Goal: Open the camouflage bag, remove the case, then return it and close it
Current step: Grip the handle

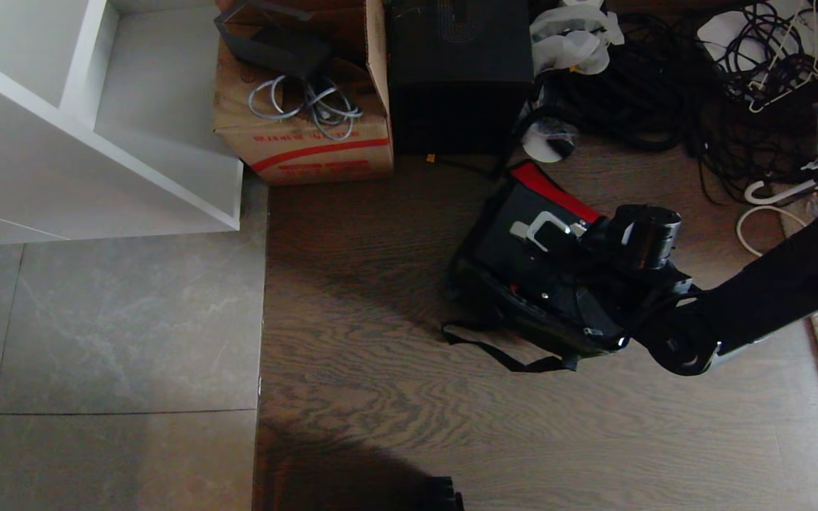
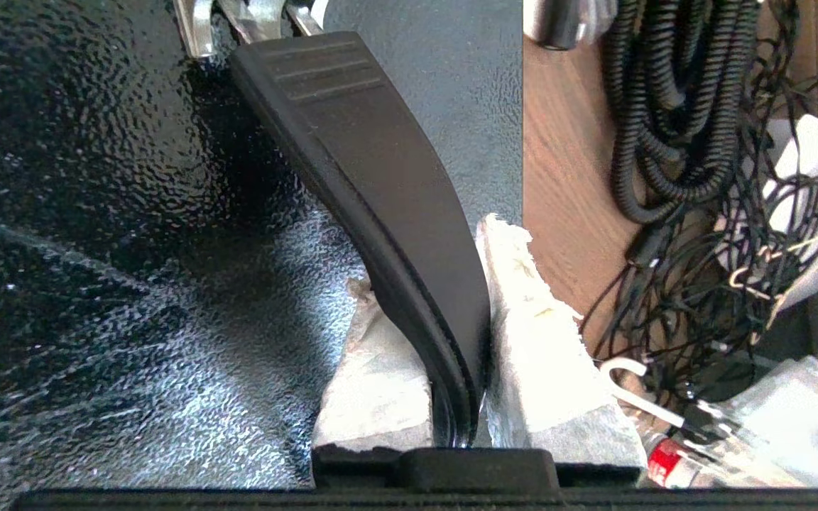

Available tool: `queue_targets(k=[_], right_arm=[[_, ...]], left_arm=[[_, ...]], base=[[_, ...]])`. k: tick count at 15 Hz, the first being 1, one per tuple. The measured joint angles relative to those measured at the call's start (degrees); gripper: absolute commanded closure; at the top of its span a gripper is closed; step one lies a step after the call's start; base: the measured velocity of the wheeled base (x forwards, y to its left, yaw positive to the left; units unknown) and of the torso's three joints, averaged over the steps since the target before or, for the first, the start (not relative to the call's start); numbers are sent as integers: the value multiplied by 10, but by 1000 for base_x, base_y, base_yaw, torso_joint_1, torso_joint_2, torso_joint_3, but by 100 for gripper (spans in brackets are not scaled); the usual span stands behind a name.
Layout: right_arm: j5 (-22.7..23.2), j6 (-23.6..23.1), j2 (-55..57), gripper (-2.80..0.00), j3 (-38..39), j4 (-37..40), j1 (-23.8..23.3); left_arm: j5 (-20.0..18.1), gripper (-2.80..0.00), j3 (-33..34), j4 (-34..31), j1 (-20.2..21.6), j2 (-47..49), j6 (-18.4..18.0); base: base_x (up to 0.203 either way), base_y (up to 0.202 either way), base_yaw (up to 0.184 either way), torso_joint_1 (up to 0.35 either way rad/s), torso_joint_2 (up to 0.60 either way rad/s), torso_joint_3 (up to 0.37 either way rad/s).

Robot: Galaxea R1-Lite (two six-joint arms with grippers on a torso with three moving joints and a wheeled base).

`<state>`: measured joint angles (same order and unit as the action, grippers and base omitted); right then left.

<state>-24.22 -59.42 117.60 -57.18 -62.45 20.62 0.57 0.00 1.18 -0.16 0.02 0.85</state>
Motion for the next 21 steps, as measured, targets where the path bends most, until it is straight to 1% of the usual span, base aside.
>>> queue_targets(k=[4, 7, 8, 13, 21], right_arm=[[-1, 9, -18, 0, -3, 27, -5], [0, 47, -14, 0, -3, 48, -5], [0, 49, -8, 0, -7, 47, -4], [0, 60, 23, 0, -19, 37, -5], [7, 52, 78, 0, -36, 26, -8]], left_arm=[[0, 0, 0, 0, 0, 0, 0], [0, 0, 0, 0, 0, 0, 0], [0, 0, 0, 0, 0, 0, 0], [0, 0, 0, 0, 0, 0, 0], [0, 0, 0, 0, 0, 0, 0]], base=[[0, 0, 0, 0, 0, 0], [0, 0, 0, 0, 0, 0], [0, 0, 0, 0, 0, 0], [0, 0, 0, 0, 0, 0], [0, 0, 0, 0, 0, 0]])
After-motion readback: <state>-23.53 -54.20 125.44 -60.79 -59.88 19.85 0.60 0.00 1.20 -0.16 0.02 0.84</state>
